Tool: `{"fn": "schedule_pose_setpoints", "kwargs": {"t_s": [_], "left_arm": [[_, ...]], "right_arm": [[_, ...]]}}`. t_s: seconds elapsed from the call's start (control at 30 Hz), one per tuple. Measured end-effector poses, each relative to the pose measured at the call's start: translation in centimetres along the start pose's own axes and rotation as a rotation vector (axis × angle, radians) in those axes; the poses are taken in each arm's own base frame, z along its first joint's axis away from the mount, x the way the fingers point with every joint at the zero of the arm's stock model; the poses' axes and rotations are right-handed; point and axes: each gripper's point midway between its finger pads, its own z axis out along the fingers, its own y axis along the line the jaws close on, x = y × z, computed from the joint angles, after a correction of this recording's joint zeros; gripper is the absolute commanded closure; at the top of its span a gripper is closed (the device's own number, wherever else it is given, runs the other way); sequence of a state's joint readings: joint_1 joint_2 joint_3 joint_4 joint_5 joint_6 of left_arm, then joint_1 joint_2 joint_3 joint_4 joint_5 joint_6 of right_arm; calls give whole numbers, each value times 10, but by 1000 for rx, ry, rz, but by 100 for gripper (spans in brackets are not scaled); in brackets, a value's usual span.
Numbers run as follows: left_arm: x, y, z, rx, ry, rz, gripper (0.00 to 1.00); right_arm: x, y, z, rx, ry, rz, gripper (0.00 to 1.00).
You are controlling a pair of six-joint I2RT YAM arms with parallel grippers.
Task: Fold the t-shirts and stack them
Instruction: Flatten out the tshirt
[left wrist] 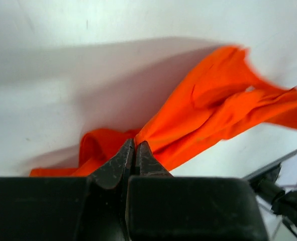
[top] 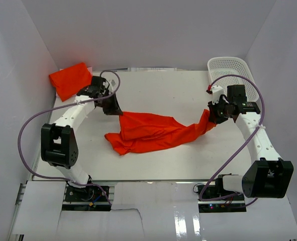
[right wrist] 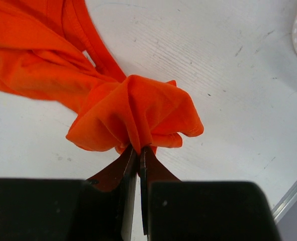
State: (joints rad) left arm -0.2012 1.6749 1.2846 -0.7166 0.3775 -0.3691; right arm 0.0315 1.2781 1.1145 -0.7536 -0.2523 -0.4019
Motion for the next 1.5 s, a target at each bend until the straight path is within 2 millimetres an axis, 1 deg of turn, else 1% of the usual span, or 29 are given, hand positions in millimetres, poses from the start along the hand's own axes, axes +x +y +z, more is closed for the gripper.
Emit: {"fn": "schedule_pose_setpoints", "kwargs": {"t_s": [0.07,0.17,0.27,0.3,0.33,0.4,0.47,0.57,0.63,0.73,0.83,0.93,1.07,1.17,1.27,1.37,1.5], "left_arm": [[-41,-19,-30,18,-130,28,100],[-90,-44,-85,33,-326,59,100],[-116,-60,-138,31,-487,77,100],[-122,-63,-153,28,-532,80,100],[-126,-66,-163,27,-565,82,100],[-129,-69,-180,20,-615,83,100],[-129,-69,-188,11,-646,83,100],[-127,-69,-197,3,-679,85,100],[-126,-69,-207,-5,-707,86,100],[-125,-71,-224,-13,-754,92,100],[-124,-72,-241,-22,-804,100,100],[-125,-73,-257,-40,-849,106,100],[-132,-75,-283,-76,-913,112,100],[-133,-77,-303,-92,-963,113,100],[-127,-79,-322,-104,-1002,113,100],[-122,-83,-344,-106,-1046,115,100],[-117,-91,-370,-90,-1099,122,100]], "right_arm": [[-3,4,-1,-21,-16,-15,92],[-10,12,-7,-60,-61,-46,92],[-20,21,-17,-94,-124,-83,92],[-25,24,-21,-99,-150,-94,92],[-31,26,-26,-102,-183,-107,92],[-45,29,-39,-93,-252,-132,92],[-61,29,-55,-66,-329,-162,92],[-95,29,-92,-2,-477,-214,92],[-116,29,-117,42,-571,-250,92],[-140,31,-156,110,-702,-298,92],[-150,35,-187,168,-802,-338,92],[-153,40,-213,220,-883,-371,92],[-151,41,-236,298,-952,-389,92],[-152,39,-248,343,-978,-394,92],[-152,35,-247,363,-978,-396,92],[-146,34,-236,349,-947,-392,92],[-129,39,-213,290,-880,-377,92]]}}
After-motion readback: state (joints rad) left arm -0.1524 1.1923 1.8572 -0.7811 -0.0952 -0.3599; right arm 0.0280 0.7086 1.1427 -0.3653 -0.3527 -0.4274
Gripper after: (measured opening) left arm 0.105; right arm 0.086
